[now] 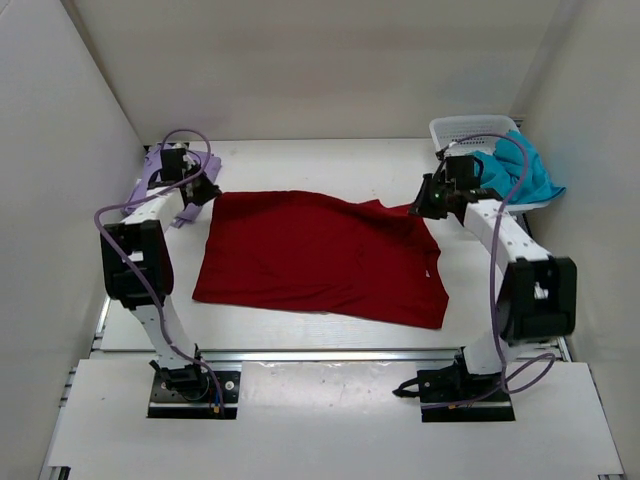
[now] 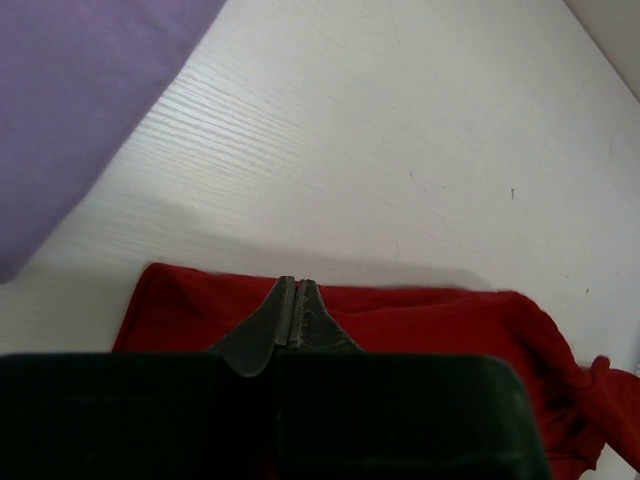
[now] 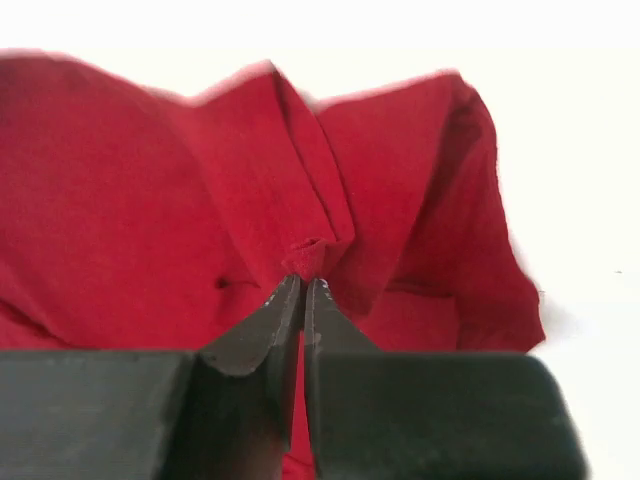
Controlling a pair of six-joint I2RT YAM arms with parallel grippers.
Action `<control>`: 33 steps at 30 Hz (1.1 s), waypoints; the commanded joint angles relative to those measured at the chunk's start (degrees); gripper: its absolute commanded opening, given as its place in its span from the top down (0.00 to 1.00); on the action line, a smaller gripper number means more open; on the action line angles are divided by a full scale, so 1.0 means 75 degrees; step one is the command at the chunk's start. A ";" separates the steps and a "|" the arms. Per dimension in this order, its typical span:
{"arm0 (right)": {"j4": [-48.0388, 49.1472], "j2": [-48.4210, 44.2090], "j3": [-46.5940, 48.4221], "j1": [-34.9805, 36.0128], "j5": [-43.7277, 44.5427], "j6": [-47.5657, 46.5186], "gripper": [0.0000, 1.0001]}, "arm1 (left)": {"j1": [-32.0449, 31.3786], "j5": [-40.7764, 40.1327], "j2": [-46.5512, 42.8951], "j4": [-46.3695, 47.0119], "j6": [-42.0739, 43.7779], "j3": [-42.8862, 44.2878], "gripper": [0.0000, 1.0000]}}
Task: Fold and stack the t-shirts
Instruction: Fold the other side of the tshirt into a rectangle
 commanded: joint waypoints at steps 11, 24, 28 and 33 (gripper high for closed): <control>0.1748 -0.4217 -0.3667 0.0003 0.0296 0.0796 1.00 | 0.0157 -0.0126 -0.1594 0.0053 0.0447 -0.1329 1.00; 0.1548 -0.6736 -0.5999 -0.0595 -0.0453 0.1510 1.00 | 0.0520 -0.0255 -0.2111 -0.0110 0.0564 -0.2291 1.00; 0.1607 -0.7300 -0.6879 -0.0444 -0.0548 0.1967 1.00 | 0.0847 0.0201 -0.1924 -0.0017 0.0284 -0.2536 1.00; 0.1490 -0.7839 -0.7630 -0.0525 -0.0501 0.2284 1.00 | 0.0955 0.0437 -0.1900 0.0066 0.0119 -0.2807 1.00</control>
